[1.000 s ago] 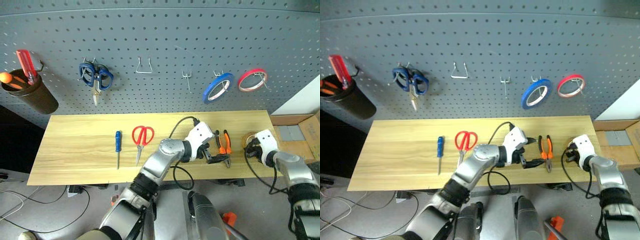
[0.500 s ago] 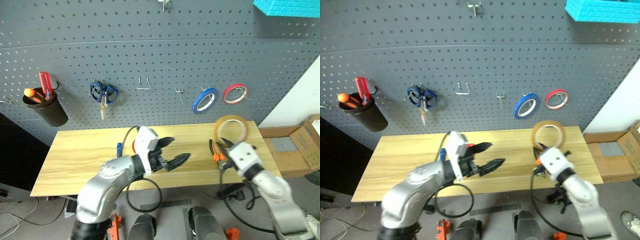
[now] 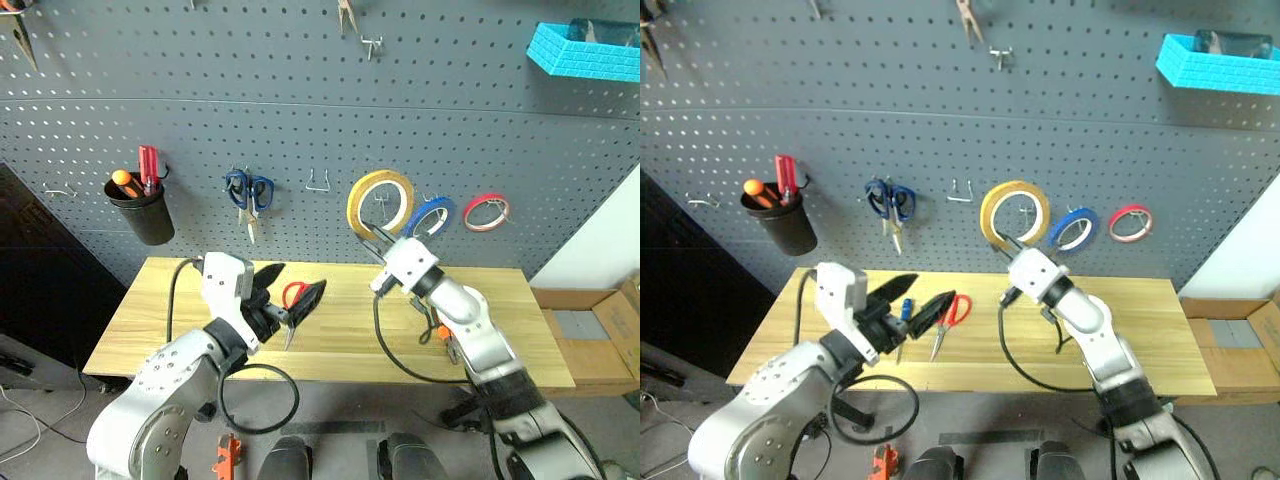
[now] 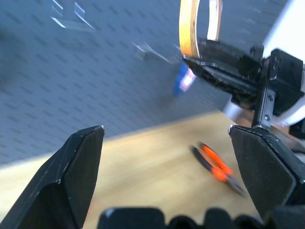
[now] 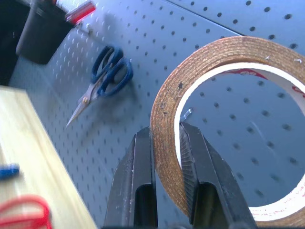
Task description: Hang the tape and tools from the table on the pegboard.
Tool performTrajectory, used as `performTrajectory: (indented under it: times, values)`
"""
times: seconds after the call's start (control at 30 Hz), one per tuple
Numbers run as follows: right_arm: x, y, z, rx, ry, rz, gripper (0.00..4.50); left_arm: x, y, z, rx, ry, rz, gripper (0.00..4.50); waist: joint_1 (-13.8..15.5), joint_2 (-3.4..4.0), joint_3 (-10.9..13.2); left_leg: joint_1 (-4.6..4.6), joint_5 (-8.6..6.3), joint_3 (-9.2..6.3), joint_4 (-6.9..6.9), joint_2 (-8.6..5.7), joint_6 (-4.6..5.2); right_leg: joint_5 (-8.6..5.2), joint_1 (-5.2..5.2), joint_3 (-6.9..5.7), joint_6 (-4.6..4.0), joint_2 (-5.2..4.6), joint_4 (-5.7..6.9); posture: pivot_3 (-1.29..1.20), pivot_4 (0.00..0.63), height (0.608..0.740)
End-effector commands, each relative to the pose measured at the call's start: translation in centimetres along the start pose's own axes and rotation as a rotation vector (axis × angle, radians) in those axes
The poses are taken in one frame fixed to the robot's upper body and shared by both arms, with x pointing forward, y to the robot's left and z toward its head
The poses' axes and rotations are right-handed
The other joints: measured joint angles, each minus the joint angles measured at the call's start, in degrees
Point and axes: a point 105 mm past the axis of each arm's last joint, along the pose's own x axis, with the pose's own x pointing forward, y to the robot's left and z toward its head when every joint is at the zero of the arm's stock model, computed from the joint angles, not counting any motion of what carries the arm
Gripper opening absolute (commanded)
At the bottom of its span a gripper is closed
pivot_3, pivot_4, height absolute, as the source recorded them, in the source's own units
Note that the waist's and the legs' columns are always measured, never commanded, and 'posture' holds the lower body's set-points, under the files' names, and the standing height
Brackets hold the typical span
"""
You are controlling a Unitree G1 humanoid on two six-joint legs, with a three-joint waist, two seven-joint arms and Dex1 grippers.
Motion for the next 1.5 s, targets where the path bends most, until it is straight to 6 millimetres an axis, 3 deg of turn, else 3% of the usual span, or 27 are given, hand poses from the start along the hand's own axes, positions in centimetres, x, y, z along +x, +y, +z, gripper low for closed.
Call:
performTrajectory:
  times: [0.03, 0.17, 0.33, 0.57, 0.8, 0.97, 1.13, 1.3, 1.4, 1.5]
  values:
    - [1.4, -1.9, -0.5, 0.068, 0.012, -0.037, 0.12, 1.1, 0.8, 1.3, 0.056, -0.062, 0.03, 4.5, 0.6, -0.04, -0.1, 0.0, 0.0, 0.01, 0.0, 0.0, 0.0, 0.01, -0.01, 0.0, -0.01, 0.0, 0.0, 0.18, 0.029, 0.74]
    - [2.0, -3.1, -2.4, 0.239, 0.095, -0.077, 0.12, 1.8, 0.9, 1.8, 0.073, -0.083, 0.022, 4.5, 0.9, -0.08, -0.3, -0.03, 0.0, -0.01, -0.03, 0.0, -0.01, 0.01, -0.01, -0.01, -0.04, 0.0, -0.03, 0.17, 0.032, 0.74]
    - [1.7, -3.5, -2.8, 0.251, 0.131, -0.076, 0.12, 2.1, 0.5, 1.9, 0.074, -0.089, 0.001, 4.5, 0.9, 0.09, -0.5, -0.02, -0.01, 0.01, -0.1, 0.02, -0.02, 0.0, -0.04, 0.01, -0.06, 0.03, -0.03, 0.16, 0.034, 0.74]
    - [0.1, -2.0, -1.4, 0.196, 0.1, -0.047, 0.12, 2.4, 0.1, 1.7, 0.068, -0.087, -0.022, 4.5, 0.9, 0.27, -0.7, -0.02, -0.01, -0.01, -0.1, 0.01, -0.01, -0.01, -0.02, -0.01, -0.06, 0.04, -0.02, 0.13, 0.038, 0.74]
    - [-2.5, -0.2, 2.1, 0.16, 0.044, -0.038, 0.12, 2.1, 0.1, 1.3, 0.059, -0.066, -0.039, 4.5, 0.6, 0.32, -0.8, -0.03, -0.02, 0.0, -0.11, 0.02, -0.01, -0.06, -0.04, 0.01, -0.02, 0.04, -0.02, 0.11, 0.048, 0.74]
    - [-3.0, 0.7, 1.8, 0.196, 0.09, -0.043, 0.12, 2.2, 0.0, 0.8, 0.052, -0.051, -0.048, 4.5, 0.4, 0.35, -0.8, 0.03, -0.01, 0.01, -0.09, 0.03, -0.01, -0.2, -0.02, 0.01, 0.21, 0.04, 0.02, 0.1, 0.049, 0.74]
    - [-1.8, 0.7, -1.0, 0.231, 0.179, -0.042, 0.12, 2.4, -0.2, 1.0, 0.053, -0.053, -0.061, 4.5, 0.3, 0.35, -0.8, 0.05, -0.01, 0.03, -0.08, 0.03, 0.0, -0.21, -0.01, 0.03, 0.2, 0.04, 0.01, 0.1, 0.049, 0.74]
    - [-1.0, -0.5, -5.6, 0.273, 0.315, -0.062, 0.12, 2.6, -0.2, 1.3, 0.048, -0.065, -0.059, 4.5, 0.4, 0.34, -0.8, 0.03, -0.01, 0.03, -0.08, 0.02, 0.0, -0.06, -0.01, 0.02, -0.03, 0.04, 0.0, 0.11, 0.05, 0.74]
    - [-1.6, -1.6, -8.5, 0.316, 0.417, -0.106, 0.12, 2.7, -0.2, 1.4, 0.038, -0.07, -0.051, 4.5, 0.4, 0.35, -0.8, 0.0, -0.02, 0.02, -0.08, 0.02, 0.0, -0.05, -0.02, 0.01, -0.06, 0.04, -0.02, 0.12, 0.053, 0.74]
    - [-2.0, -2.5, -9.6, 0.321, 0.45, -0.128, 0.12, 2.5, -0.3, 1.2, 0.035, -0.07, -0.044, 4.5, 0.4, 0.35, -0.8, 0.01, -0.02, 0.02, -0.11, 0.02, 0.0, -0.05, -0.02, 0.01, -0.08, 0.05, -0.03, 0.13, 0.059, 0.74]
